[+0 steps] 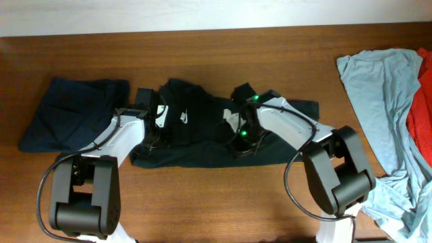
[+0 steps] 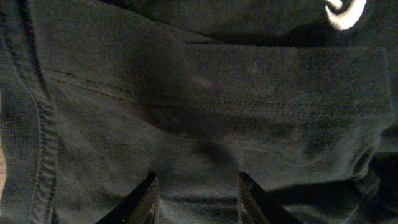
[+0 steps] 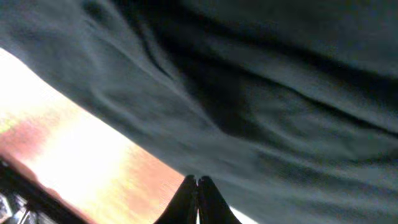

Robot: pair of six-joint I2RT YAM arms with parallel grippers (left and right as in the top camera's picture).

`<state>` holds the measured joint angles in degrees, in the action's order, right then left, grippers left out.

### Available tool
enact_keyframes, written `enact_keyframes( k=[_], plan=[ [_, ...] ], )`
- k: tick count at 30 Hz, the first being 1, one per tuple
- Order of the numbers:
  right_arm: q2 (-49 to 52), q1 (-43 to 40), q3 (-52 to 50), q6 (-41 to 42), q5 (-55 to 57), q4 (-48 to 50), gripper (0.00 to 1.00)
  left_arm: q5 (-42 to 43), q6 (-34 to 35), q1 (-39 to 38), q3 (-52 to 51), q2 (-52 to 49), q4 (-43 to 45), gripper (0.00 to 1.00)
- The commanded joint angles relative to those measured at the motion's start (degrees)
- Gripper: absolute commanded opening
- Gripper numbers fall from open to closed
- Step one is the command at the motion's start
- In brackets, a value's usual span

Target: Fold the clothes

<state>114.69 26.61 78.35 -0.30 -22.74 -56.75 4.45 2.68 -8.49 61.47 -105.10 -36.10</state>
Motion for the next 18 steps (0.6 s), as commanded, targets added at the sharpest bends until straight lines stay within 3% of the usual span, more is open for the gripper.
enact_keyframes(
  k=[1,8,18],
  plan=[
    [1.0,2.7,0.8,1.5,-0.6,4.9,0.08,-0.9,0.3,0.4,-0.8,0.1,0.1,0.41],
    [6.4,2.7,0.2,4.2,-0.6,8.8,0.04,-0.9,0.3,0.4,-0.8,0.1,0.0,0.41],
    [5.5,-3.2,2.4,4.2,7.0,10.3,0.04,-0.9,0.3,0.4,-0.8,0.1,0.1,0.41]
  ],
)
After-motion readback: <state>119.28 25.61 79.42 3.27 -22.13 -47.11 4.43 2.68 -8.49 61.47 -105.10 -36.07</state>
